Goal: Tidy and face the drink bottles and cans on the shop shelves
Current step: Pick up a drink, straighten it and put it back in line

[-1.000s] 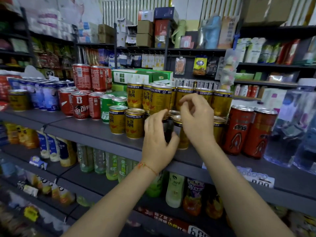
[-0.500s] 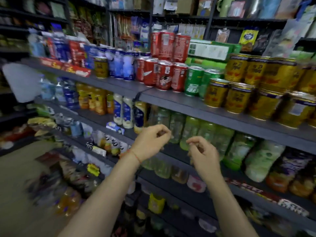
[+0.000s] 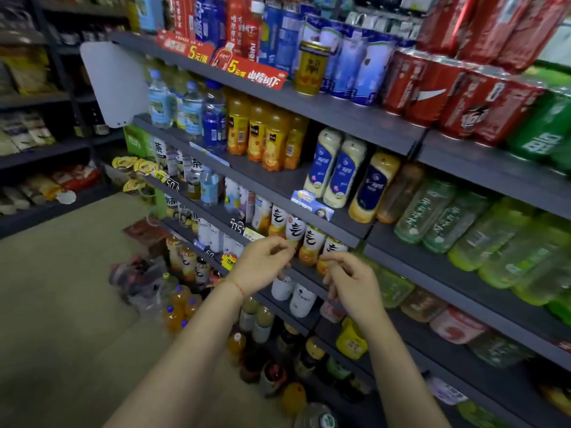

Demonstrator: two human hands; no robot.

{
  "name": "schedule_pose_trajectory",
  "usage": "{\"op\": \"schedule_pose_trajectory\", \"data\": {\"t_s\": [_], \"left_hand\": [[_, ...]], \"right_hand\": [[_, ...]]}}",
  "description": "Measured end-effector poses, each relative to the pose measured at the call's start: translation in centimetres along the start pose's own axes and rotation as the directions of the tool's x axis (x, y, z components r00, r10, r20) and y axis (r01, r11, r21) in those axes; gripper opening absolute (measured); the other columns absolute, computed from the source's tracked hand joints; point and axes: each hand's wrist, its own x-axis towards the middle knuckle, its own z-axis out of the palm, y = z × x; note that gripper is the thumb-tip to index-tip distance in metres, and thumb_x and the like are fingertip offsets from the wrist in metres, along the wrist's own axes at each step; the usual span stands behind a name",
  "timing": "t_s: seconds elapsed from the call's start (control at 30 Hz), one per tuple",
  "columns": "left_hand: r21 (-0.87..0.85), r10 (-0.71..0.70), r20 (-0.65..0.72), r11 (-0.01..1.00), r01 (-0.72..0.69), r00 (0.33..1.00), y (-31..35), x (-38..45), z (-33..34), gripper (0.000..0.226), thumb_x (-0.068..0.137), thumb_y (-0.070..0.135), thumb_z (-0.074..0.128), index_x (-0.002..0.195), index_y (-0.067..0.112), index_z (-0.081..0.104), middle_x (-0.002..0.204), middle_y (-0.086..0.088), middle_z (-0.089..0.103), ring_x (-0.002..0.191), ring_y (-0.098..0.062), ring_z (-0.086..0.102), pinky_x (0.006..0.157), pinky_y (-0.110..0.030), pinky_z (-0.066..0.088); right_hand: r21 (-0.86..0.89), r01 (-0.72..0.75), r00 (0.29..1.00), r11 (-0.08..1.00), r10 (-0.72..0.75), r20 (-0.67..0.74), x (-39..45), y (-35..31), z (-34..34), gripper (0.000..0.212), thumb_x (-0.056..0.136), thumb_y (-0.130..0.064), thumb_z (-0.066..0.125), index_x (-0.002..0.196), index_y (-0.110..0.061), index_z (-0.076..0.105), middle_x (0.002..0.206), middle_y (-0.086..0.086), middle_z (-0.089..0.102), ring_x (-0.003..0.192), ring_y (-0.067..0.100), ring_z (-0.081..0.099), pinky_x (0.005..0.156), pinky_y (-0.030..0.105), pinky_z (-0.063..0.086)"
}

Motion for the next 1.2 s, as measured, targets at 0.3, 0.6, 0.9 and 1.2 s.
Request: {"op": "schedule_pose_trajectory", "data": {"t_s": [0.3,0.6,0.9,1.2], "left_hand": [[0.245,-0.184,0.179,0.96,0.138,0.966,-5.9,10.3,-10.3,0.019,0.098,0.031,0.054,0.106,0.019,0.067,0.093,-0.002,0.07,0.077,-0.016,0.069,0.06,-0.018,0.049],[0.266,-0.254,0.034,0.935,0.236,0.967,-9.7,21.5,-23.4,0.019,0.097,0.03,0.055,0.1,0.016,0.068,0.099,-0.005,0.069,0.092,-0.025,0.067,0.087,-0.04,0.052],[0.205,-0.307,0.113,0.938,0.28,0.945,-17.0,29.6,-31.3,0.02,0.096,0.023,0.053,0.101,0.012,0.068,0.084,0.0,0.067,0.067,-0.01,0.064,0.065,-0.021,0.049],[0.187,-0.271,0.301,0.957,0.223,0.914,-22.0,36.7,-40.1,0.023,0.099,0.025,0.052,0.098,0.006,0.066,0.094,-0.011,0.064,0.084,-0.018,0.061,0.061,-0.017,0.039]], "right_hand": [[0.103,-0.07,0.997,0.992,0.067,0.039,13.0,1.0,11.9,0.024,0.099,-0.01,0.048,0.099,-0.022,0.069,0.068,0.003,0.062,0.054,0.018,0.055,0.053,0.031,0.046],[-0.07,-0.103,0.939,0.992,0.121,0.323,26.9,-1.2,26.0,0.018,0.102,-0.023,0.049,0.111,-0.024,0.064,0.095,-0.005,0.063,0.084,0.013,0.064,0.069,0.027,0.05],[-0.22,-0.214,0.954,0.952,0.252,0.165,35.7,-1.7,36.7,0.025,0.086,-0.025,0.061,0.111,-0.02,0.058,0.101,-0.004,0.064,0.096,0.016,0.06,0.084,0.044,0.052],[-0.308,-0.615,0.772,0.726,0.635,-0.044,42.9,-2.4,45.0,0.031,0.097,-0.034,0.059,0.07,-0.028,0.043,0.071,-0.011,0.04,0.088,0.018,0.049,0.075,0.024,0.035]]}}
